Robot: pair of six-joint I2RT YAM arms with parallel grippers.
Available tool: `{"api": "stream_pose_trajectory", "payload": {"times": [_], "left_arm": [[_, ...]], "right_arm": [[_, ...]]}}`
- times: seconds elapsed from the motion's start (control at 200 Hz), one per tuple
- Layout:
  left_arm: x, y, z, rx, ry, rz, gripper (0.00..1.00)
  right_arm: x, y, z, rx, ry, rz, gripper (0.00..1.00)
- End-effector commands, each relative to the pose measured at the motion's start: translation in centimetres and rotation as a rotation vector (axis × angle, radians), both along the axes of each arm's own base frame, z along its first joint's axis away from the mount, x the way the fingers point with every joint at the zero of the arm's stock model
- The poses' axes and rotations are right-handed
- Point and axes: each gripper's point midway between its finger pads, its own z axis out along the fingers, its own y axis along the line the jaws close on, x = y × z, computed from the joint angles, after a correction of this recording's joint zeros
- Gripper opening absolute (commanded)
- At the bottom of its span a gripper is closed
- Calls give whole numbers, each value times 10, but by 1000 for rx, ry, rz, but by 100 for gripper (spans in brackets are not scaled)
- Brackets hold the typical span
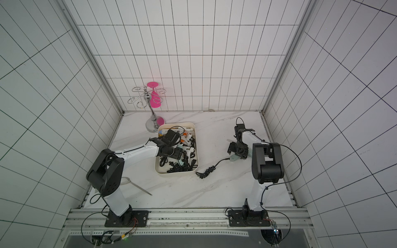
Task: Put the hot melt glue gun into the storage box
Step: Place the hot melt adhesive gun in the storage box, then pick up the hot melt adhesive gun from the center of the board.
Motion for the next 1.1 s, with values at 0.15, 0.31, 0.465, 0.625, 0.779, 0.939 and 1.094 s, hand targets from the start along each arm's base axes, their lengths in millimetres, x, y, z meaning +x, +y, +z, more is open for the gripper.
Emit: {"api": "stream_pose_trajectory", "payload": {"times": [0.15, 0.31, 0.465, 0.625, 0.779, 0.939, 1.094], "left_arm": [[1, 0, 75, 13, -166, -57, 87], [-7, -34, 112, -26, -211, -232, 91], [-26, -121, 119, -104, -264, -547, 92], [-36, -194, 99, -155, -234, -704, 91], [-39, -247, 85, -215, -333, -815, 92], [-31, -281, 77, -283, -382, -831, 92], [-31, -305, 63, -261, -418, -868, 93]], "right_arm": [[0, 13, 49, 1, -78, 90, 87], [-5, -3, 72, -16, -108, 73, 89], [12, -31, 99, -26, -194, -10, 90], [14, -59, 112, -21, -236, -164, 91], [8, -91, 102, 2, -224, -319, 93], [4, -126, 86, 11, -230, -481, 89], [13, -137, 63, 10, -177, -512, 85]]}}
